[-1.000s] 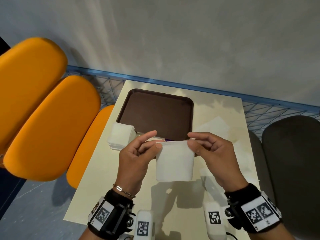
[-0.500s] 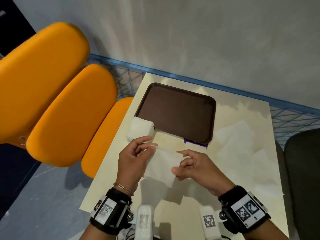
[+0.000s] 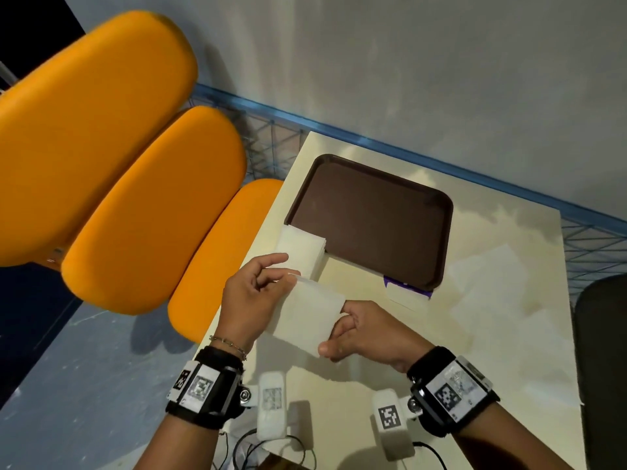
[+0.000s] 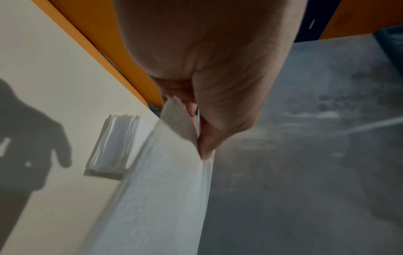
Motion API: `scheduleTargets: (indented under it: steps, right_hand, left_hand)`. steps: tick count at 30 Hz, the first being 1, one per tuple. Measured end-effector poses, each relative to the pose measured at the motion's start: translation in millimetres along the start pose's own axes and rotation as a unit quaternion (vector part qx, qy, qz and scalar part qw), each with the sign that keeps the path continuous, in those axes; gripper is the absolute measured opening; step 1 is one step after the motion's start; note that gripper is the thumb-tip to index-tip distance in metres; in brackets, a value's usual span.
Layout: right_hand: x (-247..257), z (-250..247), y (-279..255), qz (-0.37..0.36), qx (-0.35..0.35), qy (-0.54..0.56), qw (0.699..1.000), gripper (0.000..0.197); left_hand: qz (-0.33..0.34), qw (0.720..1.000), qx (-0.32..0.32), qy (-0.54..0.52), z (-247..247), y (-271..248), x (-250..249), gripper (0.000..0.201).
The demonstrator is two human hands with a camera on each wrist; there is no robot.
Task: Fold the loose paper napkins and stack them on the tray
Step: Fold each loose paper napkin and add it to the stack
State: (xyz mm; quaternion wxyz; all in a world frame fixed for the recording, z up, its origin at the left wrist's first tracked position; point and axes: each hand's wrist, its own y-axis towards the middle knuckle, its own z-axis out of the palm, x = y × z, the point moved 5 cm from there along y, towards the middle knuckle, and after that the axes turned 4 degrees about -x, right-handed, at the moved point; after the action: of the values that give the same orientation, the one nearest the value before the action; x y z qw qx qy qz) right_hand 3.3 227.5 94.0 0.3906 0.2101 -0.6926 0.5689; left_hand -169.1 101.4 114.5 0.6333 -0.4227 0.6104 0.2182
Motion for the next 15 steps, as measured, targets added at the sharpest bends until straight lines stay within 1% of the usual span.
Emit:
scheduleTargets:
  steps: [2, 3, 5, 6, 7, 8, 9, 10, 11, 12, 13, 14, 15]
  right_hand:
    - [7, -9, 11, -0.013, -0.046, -0.058, 0.997, 0.050]
    - [13, -14, 16, -0.024, -0.072, -0.074, 0.994, 0.044]
    - [25, -17, 27, -0.044, -0.085, -0.087, 0.992, 0.024]
    - [29, -17, 34, -0.050, -0.081, -0.094, 0.991, 0.016]
    - [31, -18, 41, -0.050, -0.082, -0.096, 0.991, 0.010]
    - [31, -20, 49, -0.047, -0.095, -0.084, 0.991, 0.009]
    - [29, -23, 58, -0.040, -0.117, -0.056, 0.991, 0.010]
    - [27, -26, 67, -0.032, -0.143, -0.013, 0.989, 0.013]
    - [24, -29, 75, -0.027, -0.169, 0.034, 0.985, 0.015]
    - [22, -30, 82, -0.023, -0.191, 0.079, 0.978, 0.017]
    - [20, -30, 88, -0.019, -0.207, 0.115, 0.971, 0.017]
    - [18, -29, 94, -0.013, -0.217, 0.143, 0.965, 0.017]
    - [15, -26, 100, -0.005, -0.224, 0.165, 0.960, 0.017]
  left_hand:
    - [0.009, 0.998, 0.040, 0.041, -3, 8, 3, 0.034]
    - [0.016, 0.996, 0.061, 0.065, -3, 12, 3, 0.034]
    - [0.031, 0.989, 0.099, 0.103, -1, 21, 5, 0.036]
    - [0.035, 0.988, 0.108, 0.103, 0, 26, 6, 0.039]
    - [0.030, 0.991, 0.102, 0.084, 0, 30, 7, 0.043]
    - [0.009, 0.996, 0.078, 0.051, -2, 36, 11, 0.047]
    - [-0.029, 0.998, 0.050, 0.008, -6, 40, 15, 0.053]
    - [-0.082, 0.995, 0.026, -0.041, -9, 44, 22, 0.058]
    - [-0.140, 0.986, 0.022, -0.090, -9, 45, 29, 0.061]
    - [-0.186, 0.974, 0.036, -0.123, -7, 45, 36, 0.058]
    - [-0.211, 0.968, 0.052, -0.128, -5, 44, 43, 0.050]
    - [-0.220, 0.967, 0.061, -0.112, -2, 44, 50, 0.041]
    - [-0.219, 0.971, 0.052, -0.086, 0, 46, 56, 0.032]
